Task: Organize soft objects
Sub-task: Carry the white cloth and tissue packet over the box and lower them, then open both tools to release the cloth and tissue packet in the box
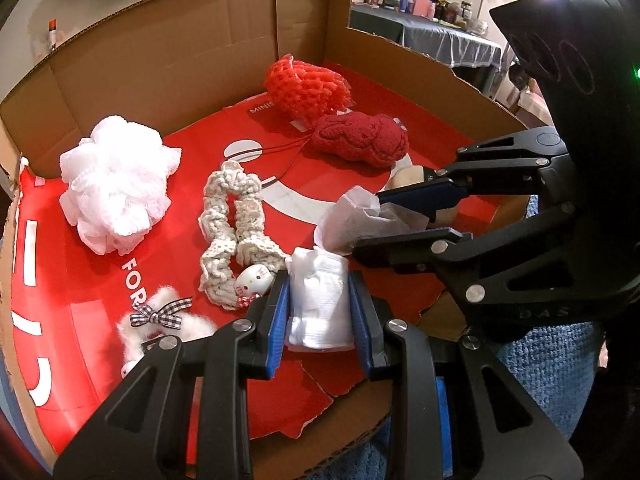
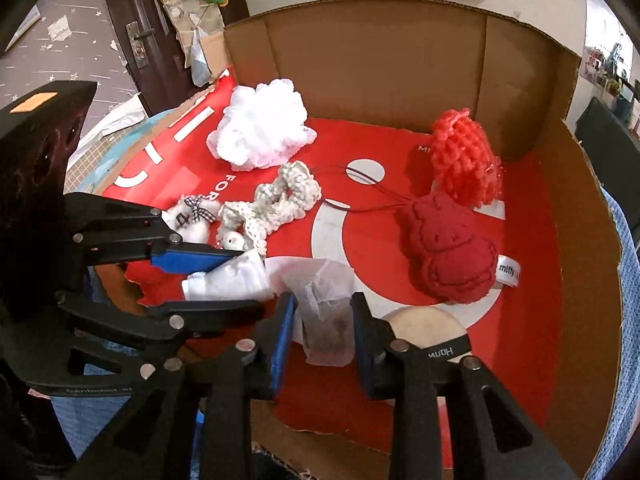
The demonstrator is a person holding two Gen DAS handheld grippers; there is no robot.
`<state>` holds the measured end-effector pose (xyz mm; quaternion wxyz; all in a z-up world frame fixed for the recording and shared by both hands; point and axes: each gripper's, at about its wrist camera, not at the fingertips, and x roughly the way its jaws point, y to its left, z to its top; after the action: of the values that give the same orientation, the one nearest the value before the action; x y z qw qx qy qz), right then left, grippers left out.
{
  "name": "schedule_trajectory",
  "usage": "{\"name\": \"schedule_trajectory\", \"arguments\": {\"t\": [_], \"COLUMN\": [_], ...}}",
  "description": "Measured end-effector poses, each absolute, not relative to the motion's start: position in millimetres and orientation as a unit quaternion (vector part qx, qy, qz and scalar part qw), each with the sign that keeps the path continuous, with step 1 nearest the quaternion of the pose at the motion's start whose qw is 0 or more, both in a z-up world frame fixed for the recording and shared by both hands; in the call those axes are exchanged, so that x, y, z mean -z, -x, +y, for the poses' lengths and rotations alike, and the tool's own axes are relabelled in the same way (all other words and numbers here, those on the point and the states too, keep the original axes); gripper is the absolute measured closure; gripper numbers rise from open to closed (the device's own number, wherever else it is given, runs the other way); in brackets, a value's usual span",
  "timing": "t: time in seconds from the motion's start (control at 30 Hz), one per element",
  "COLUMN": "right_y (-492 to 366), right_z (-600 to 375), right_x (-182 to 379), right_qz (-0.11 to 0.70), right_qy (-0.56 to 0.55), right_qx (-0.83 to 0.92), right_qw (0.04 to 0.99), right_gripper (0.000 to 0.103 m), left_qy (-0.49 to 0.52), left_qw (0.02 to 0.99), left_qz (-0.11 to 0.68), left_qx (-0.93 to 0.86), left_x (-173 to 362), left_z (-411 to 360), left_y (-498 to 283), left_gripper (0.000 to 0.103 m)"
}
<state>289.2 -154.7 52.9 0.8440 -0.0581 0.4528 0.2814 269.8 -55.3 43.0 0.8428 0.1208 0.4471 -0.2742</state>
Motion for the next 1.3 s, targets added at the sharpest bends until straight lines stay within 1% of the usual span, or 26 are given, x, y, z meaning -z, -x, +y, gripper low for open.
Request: {"name": "schedule_trajectory", "arguments": {"t": [0.1, 0.27, 0.43, 0.6, 0.97, 1.0, 1.07, 1.1, 1.13, 1.3], "right_y": [-289.6, -288.6, -288.9, -289.1, -290.8, -290.8, -290.7, -290.6, -290.5, -289.5], "right_z": [-154.4, -154.7, -154.8, -156.5, -161.8, -162.3, -162.9, -163.5, -164.1, -166.2], "right_x": [-52.5, -53.1, -53.2, -54.0, -55.9, -56.1, -56.2, -56.6, -57.1, -59.0], "right_qz": [0.455, 0.455, 0.455, 0.455, 0.456, 0.456, 0.455, 0.455, 0.455, 0.453], "right_qy": [0.057, 0.055, 0.052, 0.050, 0.039, 0.038, 0.038, 0.037, 0.036, 0.032], "right_qx": [-0.284, -0.286, -0.287, -0.287, -0.284, -0.284, -0.284, -0.283, -0.283, -0.283], "right_qw": [0.842, 0.842, 0.841, 0.842, 0.843, 0.843, 0.843, 0.843, 0.843, 0.845], "right_gripper": [0.062, 0.058, 0.057, 0.054, 0.053, 0.052, 0.052, 0.052, 0.052, 0.051], "left_qy": [-0.122, -0.123, -0.120, -0.122, -0.116, -0.116, -0.113, -0.111, -0.109, -0.117], "left_qw": [0.843, 0.842, 0.842, 0.843, 0.844, 0.845, 0.846, 0.848, 0.853, 0.854], "left_qz": [0.446, 0.446, 0.448, 0.447, 0.447, 0.447, 0.445, 0.443, 0.436, 0.429], "left_qx": [0.274, 0.276, 0.276, 0.274, 0.271, 0.271, 0.270, 0.269, 0.267, 0.270], "left_x": [-43.5, -44.2, -44.9, -45.2, -45.6, -45.8, -46.8, -47.9, -50.2, -55.2], "left_z": [-55.4, -56.5, -56.1, -56.2, -53.7, -53.3, -51.6, -50.7, -49.5, -49.7], "left_y": [-268.0, -266.1, -265.5, -265.6, -264.5, -263.9, -263.1, -262.9, -261.7, -255.5], "left_gripper": [0.076, 0.076, 0.075, 0.075, 0.074, 0.073, 0.065, 0.050, 0.043, 0.043]}}
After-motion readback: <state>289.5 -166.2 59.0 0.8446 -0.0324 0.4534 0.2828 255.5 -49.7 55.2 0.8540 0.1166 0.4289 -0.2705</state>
